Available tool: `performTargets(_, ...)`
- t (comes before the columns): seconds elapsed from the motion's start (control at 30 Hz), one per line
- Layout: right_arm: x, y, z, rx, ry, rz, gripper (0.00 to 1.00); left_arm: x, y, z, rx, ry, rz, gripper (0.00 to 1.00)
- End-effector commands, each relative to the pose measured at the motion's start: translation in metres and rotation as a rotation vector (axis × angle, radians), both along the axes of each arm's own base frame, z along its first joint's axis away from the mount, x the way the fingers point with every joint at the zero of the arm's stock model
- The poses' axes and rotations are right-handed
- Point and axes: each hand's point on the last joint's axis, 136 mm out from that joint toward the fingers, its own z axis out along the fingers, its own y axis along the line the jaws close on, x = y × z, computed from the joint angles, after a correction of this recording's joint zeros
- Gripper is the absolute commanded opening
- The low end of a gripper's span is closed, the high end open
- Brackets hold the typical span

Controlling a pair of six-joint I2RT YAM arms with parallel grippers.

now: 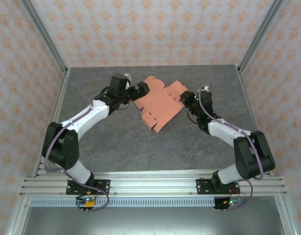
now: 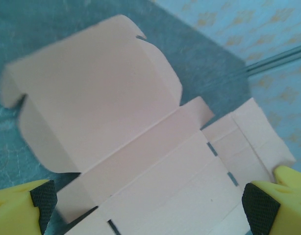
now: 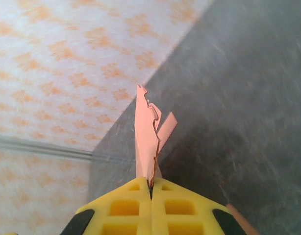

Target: Fold the paper box

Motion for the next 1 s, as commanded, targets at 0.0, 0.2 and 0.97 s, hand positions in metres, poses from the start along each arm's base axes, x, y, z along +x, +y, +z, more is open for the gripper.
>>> performTargets(0.0,-0.008,-0.003,0.055,-0.296,-0.164,0.083,0.04,-0.002,0.016,0.017,-0.008,-0.001,0.051,1.0)
performTargets(0.2,-0.024,0.025,0.101,-0.509,-0.295,0.271,0.04,-0.001,0.06,0.014,-0.069,0.01,0.167,1.0)
performTargets(0.97,-0.031,0.049,-0.018,-0.357,0.154,0.143,0.69,-0.027,0.072,-0.098,0.013,0.222,0.113,1.0)
